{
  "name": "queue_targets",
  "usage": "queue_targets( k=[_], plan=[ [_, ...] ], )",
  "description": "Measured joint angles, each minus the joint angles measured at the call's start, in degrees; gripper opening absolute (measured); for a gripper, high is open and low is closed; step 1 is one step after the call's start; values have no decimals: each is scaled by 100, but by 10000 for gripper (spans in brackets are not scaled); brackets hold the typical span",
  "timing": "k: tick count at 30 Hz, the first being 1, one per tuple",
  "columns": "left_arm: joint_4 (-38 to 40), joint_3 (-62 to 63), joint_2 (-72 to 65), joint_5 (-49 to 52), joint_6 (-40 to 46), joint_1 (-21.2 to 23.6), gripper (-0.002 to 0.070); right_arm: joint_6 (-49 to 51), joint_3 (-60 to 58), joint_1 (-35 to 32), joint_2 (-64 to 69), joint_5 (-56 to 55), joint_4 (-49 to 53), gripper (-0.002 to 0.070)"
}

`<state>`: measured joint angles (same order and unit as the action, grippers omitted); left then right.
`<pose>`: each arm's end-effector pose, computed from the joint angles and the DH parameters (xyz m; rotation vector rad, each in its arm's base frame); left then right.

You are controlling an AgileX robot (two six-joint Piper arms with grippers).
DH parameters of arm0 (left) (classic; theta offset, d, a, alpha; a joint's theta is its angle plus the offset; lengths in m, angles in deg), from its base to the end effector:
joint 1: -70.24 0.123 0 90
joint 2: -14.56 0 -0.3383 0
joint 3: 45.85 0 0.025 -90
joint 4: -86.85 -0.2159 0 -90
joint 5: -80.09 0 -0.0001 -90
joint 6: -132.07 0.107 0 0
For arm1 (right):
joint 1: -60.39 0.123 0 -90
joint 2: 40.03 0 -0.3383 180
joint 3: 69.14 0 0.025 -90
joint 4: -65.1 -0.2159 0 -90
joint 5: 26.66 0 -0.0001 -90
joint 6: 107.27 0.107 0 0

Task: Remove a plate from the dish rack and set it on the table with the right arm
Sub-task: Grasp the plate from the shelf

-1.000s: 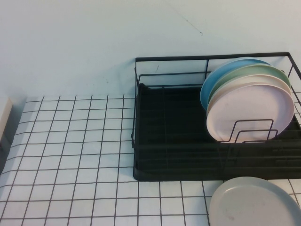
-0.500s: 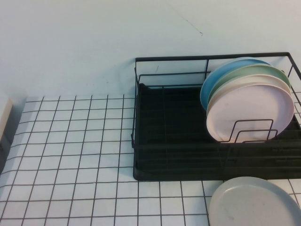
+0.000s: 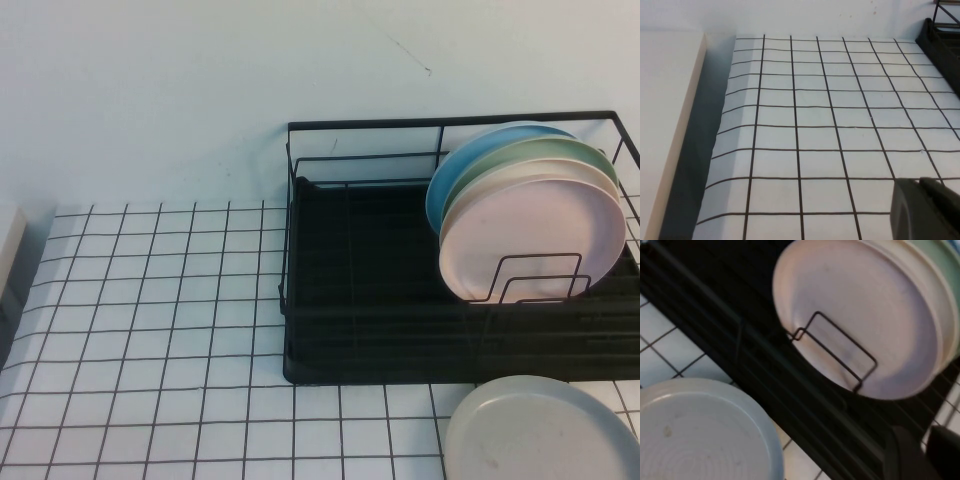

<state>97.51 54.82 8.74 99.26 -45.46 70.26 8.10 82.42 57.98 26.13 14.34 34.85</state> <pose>-0.0199 -0.0065 0.1745 -0.0779 1.8158 -0.1491 0.1574 0.0288 0.3731 -0.8998 2.0585 -0.0181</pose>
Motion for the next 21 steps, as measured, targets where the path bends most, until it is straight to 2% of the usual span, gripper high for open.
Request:
queue_targets(
  k=[2, 5, 8, 15, 21],
  plan=[
    [0, 0, 0, 0, 0, 0, -3, -799, 116, 0, 632, -14, -460, 164],
    [0, 0, 0, 0, 0, 0, -3, -1463, 312, 0, 1304, -38, -734, 309],
    [0, 0, 0, 0, 0, 0, -3, -1861, 516, 0, 1756, -256, -819, 392],
    [0, 0, 0, 0, 0, 0, -3, -3017, 910, 0, 2417, -636, -1219, 414],
    [0, 0, 0, 0, -22, 0, -3, -3962, 1205, 0, 3020, -806, -1985, 414]
  ],
)
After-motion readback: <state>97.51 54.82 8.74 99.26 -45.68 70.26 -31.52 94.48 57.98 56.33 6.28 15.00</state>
